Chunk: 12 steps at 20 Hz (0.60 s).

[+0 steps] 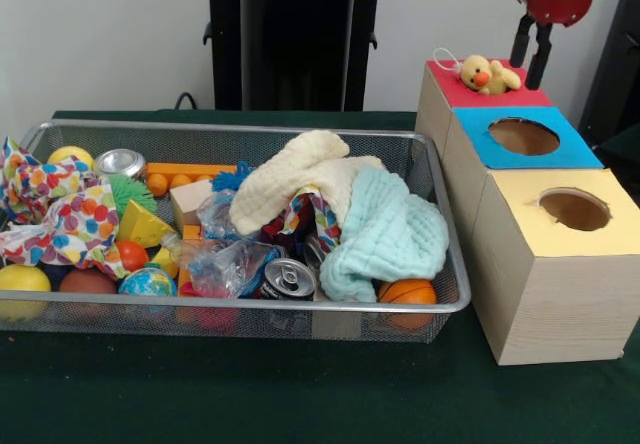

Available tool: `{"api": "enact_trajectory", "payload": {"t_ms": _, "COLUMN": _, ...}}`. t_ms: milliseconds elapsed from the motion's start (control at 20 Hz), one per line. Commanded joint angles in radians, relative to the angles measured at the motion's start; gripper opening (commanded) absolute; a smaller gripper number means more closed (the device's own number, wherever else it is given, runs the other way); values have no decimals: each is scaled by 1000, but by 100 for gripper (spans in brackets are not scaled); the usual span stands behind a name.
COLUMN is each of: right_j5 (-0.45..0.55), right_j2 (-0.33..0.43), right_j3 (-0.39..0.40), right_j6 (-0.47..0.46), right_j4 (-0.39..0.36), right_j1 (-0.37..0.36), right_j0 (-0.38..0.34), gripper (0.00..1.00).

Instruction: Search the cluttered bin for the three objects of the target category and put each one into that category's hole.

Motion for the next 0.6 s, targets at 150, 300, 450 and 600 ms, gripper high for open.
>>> {"api": "enact_trajectory", "payload": {"t_ms": 150, "right_j5": -78, "right_j2": 69, "right_j3": 171, "right_j6": 249, "right_j4": 87, "right_j1": 16, "right_j0": 10, "gripper": 100}}
{"api": "enact_trajectory", "payload": {"t_ms": 300, "right_j5": -149, "right_j2": 104, "right_j3": 213, "right_j6": 233, "right_j4": 127, "right_j1": 21, "right_j0": 8, "gripper": 100}}
{"api": "enact_trajectory", "payload": {"t_ms": 450, "right_j5": -214, "right_j2": 137, "right_j3": 250, "right_j6": 210, "right_j4": 153, "right_j1": 32, "right_j0": -1, "gripper": 100}}
{"api": "enact_trajectory", "payload": {"t_ms": 600, "right_j5": -259, "right_j2": 152, "right_j3": 276, "right_j6": 189, "right_j4": 159, "right_j1": 36, "right_j0": -1, "gripper": 100}}
